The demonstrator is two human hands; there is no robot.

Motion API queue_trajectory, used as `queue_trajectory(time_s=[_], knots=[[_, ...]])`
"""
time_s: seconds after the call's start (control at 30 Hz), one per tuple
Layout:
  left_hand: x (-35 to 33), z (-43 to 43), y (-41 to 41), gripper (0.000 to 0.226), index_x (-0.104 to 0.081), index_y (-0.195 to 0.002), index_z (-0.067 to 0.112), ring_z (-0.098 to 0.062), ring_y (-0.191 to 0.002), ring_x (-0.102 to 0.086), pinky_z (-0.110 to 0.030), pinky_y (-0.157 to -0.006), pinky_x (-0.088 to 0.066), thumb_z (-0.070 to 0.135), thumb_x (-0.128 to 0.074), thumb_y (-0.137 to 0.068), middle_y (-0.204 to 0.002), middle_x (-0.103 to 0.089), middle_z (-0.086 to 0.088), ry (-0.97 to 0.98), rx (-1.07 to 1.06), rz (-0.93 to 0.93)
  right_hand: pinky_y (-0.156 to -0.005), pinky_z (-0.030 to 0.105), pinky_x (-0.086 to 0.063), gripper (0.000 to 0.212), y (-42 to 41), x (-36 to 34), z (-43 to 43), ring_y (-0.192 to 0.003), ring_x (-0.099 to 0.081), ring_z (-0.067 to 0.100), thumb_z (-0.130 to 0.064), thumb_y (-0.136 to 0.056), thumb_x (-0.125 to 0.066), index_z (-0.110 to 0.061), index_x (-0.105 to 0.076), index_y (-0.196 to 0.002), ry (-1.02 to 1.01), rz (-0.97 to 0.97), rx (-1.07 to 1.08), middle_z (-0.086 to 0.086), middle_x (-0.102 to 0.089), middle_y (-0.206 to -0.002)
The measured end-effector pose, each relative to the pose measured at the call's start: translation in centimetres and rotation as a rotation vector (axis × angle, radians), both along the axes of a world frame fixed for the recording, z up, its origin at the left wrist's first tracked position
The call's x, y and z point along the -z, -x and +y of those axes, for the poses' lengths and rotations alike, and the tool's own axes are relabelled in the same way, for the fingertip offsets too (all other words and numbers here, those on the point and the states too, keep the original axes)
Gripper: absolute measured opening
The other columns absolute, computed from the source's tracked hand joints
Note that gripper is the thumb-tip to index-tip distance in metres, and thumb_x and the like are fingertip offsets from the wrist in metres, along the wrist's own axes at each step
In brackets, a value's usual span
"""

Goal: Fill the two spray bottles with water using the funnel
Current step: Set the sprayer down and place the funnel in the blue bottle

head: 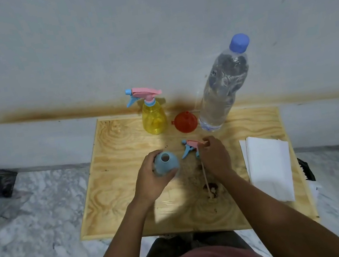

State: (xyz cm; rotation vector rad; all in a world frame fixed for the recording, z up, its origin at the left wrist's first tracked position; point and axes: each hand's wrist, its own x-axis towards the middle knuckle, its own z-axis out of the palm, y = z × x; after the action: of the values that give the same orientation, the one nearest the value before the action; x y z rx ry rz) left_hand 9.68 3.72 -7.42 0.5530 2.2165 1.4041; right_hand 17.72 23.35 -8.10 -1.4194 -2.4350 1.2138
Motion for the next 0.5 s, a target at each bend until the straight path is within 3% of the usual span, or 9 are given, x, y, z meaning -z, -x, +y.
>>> queue_trajectory(time_s=[0.13, 0.23, 0.33, 0.5], knots=[[0.0, -0.1, 0.0, 0.061, -0.056, -0.125, 0.03, -0.001, -0.111, -0.058, -0.023, -0.084, -0.053, 0.032, -0.088, -0.073, -0.122, -0.061, 0.016, -0.011, 0.0, -0.027, -0.086, 0.035, -0.048, 0.034, 4.1, -1.1, 0.3, -0.099, -0.062, 0.02, -0.036, -0.096, -0.053, -0.014, -0.058, -0.122, 0.02, 0.093, -0.057, 0.002, -0.066, -0.103], [0.1, -0.1, -0.2, 0.061, -0.055, -0.126, 0.032, -0.003, -0.113, -0.058, -0.018, -0.082, -0.052, 0.032, -0.087, -0.073, -0.124, -0.06, 0.015, -0.019, -0.012, -0.045, -0.102, 0.043, -0.046, 0.051, 7.1, -1.1, 0.1, -0.116, -0.059, 0.028, -0.037, -0.095, -0.052, -0.014, -0.045, -0.14, 0.103, 0.137, 0.025, 0.009, -0.063, -0.126], [0.0, -0.1, -0.2, 0.061, -0.055, -0.126, 0.031, -0.002, -0.114, -0.057, -0.012, -0.08, -0.049, 0.029, -0.087, -0.074, -0.125, -0.06, 0.014, -0.028, -0.013, -0.055, -0.098, 0.051, -0.049, 0.054, 8.9, -0.7, 0.0, -0.115, -0.059, 0.032, -0.039, -0.091, -0.051, -0.02, -0.038, -0.14, 0.158, 0.189, 0.1, 0.009, -0.058, -0.131], [0.1, -0.2, -0.1, 0.063, -0.055, -0.126, 0.034, -0.003, -0.115, -0.057, -0.027, -0.088, -0.054, 0.032, -0.087, -0.072, -0.125, -0.06, 0.016, -0.026, -0.012, -0.049, -0.107, 0.041, -0.038, 0.045, 10.4, -0.9, 0.5, -0.129, -0.049, 0.03, -0.023, -0.098, -0.051, -0.011, -0.042, -0.14, 0.136, 0.174, 0.148, 0.011, -0.054, -0.138]])
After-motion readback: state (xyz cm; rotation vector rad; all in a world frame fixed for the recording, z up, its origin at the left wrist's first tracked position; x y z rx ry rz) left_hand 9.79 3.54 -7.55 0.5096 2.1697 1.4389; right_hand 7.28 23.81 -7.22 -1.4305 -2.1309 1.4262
